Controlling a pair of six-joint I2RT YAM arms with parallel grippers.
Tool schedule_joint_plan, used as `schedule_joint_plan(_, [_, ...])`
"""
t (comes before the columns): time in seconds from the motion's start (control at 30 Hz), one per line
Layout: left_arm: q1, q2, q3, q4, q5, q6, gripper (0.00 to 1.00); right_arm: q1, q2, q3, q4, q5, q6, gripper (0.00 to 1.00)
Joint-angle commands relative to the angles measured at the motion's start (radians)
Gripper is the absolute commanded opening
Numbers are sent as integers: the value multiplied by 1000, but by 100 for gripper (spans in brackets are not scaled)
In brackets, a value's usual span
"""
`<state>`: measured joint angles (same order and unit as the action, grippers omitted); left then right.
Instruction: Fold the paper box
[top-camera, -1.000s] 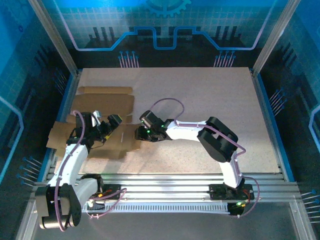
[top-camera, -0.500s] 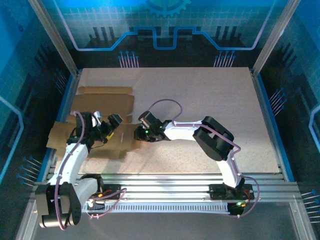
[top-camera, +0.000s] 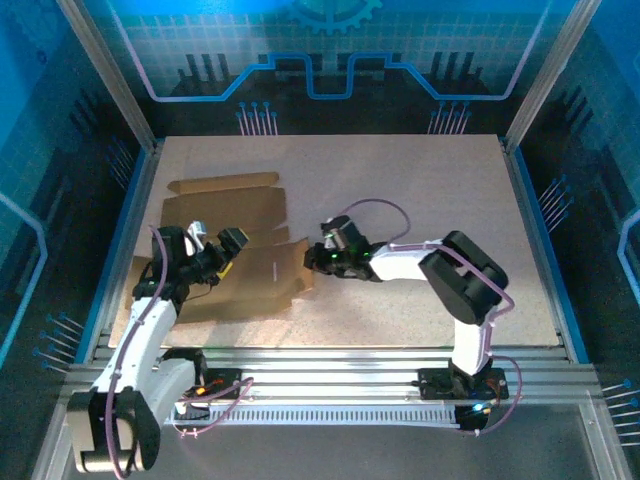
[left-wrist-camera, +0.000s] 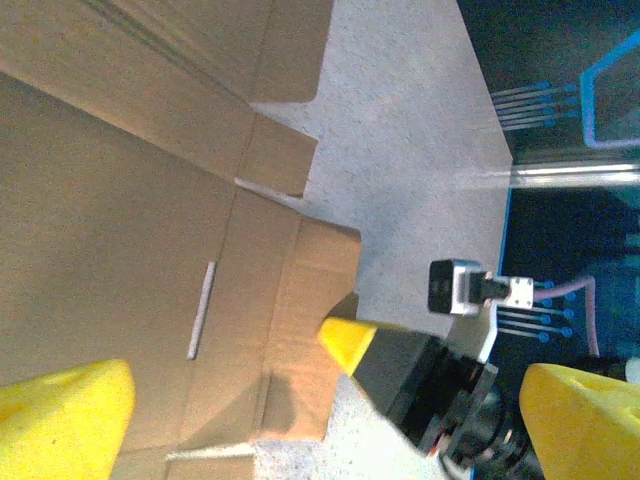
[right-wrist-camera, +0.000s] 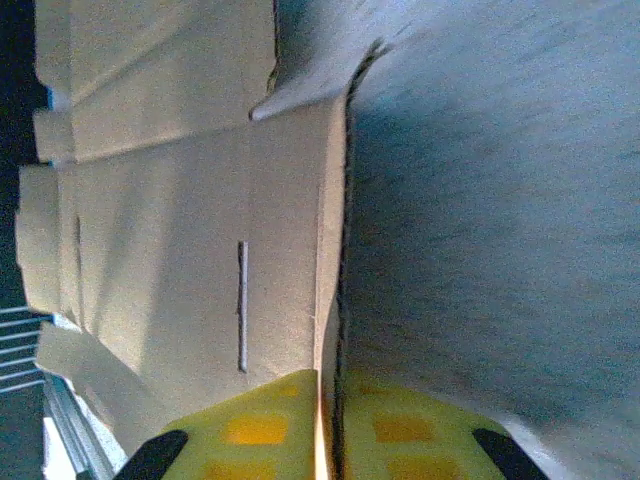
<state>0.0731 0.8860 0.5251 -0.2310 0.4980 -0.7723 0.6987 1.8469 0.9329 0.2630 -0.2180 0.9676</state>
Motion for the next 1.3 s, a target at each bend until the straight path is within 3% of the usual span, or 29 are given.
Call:
schedule_joint_plan(0.0, [-42, -26, -8, -40, -52, -18, 99, -97, -101, -80, 13, -73, -67, 15])
schedule_joint_plan(0.23, [-157, -46, 9, -69, -140, -79, 99, -358, -232, -187, -107, -253, -206, 15])
schedule_joint_plan(0.33, [-223, -32, 57, -146, -216, -52, 99, -401, -251, -194, -115, -345, -257, 17])
schedule_joint_plan(0.57, [-237, -15, 62, -130, -254, -95, 99, -330, -255, -209, -71, -384, -274, 30])
schedule_joint_plan(0.87, [-237, 56, 102, -104, -234, -40, 100, -155, -198, -180, -11, -301, -230, 41])
schedule_joint_plan(1.27, [-237, 92, 88, -47, -167, 78, 99, -40, -121, -140, 32, -186, -183, 47])
